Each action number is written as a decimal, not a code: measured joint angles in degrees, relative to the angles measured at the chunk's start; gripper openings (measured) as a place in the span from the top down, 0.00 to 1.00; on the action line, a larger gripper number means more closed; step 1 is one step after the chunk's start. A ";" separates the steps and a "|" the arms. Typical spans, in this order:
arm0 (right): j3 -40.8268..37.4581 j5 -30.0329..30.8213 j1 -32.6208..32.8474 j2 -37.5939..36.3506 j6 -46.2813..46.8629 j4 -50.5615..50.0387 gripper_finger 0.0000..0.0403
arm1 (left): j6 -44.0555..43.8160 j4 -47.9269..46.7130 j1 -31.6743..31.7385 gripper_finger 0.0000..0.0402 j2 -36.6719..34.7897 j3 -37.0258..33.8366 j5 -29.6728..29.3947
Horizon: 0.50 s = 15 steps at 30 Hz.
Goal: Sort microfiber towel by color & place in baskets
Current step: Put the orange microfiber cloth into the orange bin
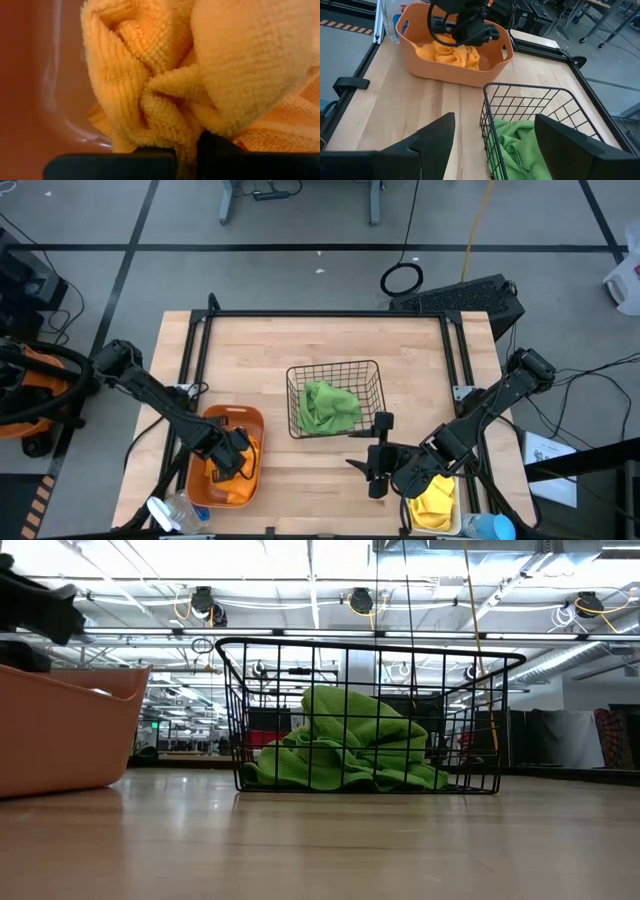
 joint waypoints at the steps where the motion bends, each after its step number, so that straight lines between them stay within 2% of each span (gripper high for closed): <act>1: 0.00 0.00 0.02 0.00 0.13 -0.17 0.34 | -0.45 -0.68 0.09 0.95 -0.12 0.32 0.00; 4: 0.00 -0.02 0.00 0.00 0.18 -0.49 0.34 | -3.21 -3.06 0.28 0.87 -0.84 2.34 -0.21; 8: 0.00 -0.04 0.00 0.00 -0.07 -0.55 0.34 | -6.97 -5.09 0.26 0.71 -1.81 4.82 -0.57; 15: 0.00 -0.08 0.02 0.00 -0.20 -2.33 0.34 | -7.31 -10.84 0.21 0.43 -2.22 9.54 1.57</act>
